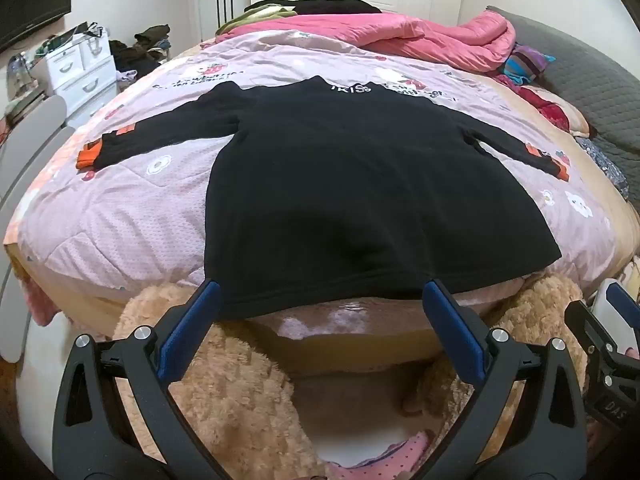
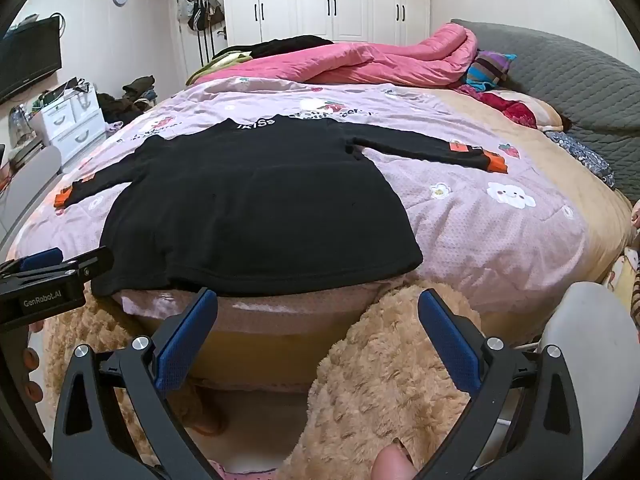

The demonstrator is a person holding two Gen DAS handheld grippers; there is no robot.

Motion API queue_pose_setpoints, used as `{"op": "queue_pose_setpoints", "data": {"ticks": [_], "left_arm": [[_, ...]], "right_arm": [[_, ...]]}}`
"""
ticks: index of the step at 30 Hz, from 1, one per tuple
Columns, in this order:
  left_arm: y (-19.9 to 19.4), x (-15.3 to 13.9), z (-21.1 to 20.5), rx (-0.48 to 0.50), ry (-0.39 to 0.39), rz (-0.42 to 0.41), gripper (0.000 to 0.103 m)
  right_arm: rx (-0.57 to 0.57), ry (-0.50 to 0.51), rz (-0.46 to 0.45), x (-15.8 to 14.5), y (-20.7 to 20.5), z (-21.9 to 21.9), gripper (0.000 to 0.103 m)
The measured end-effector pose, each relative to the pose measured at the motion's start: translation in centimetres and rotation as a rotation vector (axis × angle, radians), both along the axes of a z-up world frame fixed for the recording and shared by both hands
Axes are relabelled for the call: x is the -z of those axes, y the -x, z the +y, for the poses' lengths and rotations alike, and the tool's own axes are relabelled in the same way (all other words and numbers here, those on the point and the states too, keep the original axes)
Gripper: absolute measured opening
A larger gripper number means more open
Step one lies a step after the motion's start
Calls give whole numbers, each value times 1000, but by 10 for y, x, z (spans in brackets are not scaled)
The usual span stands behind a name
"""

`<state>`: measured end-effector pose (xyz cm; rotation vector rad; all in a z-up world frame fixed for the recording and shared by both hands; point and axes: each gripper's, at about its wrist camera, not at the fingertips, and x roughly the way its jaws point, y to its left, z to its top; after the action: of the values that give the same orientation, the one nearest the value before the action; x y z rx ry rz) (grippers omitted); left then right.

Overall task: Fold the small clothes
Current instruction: 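Move both tools forward over the spread black sweater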

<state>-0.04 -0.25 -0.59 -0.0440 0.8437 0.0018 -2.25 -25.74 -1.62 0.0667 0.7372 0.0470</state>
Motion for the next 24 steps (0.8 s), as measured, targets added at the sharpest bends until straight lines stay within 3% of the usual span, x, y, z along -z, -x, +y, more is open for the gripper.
{"op": "queue_pose_setpoints", "data": {"ticks": [24], "left_arm": [[-1, 0, -2, 0, 0, 2, 95]], "right_arm": [[-1, -6, -6, -2, 2, -1, 99]]}}
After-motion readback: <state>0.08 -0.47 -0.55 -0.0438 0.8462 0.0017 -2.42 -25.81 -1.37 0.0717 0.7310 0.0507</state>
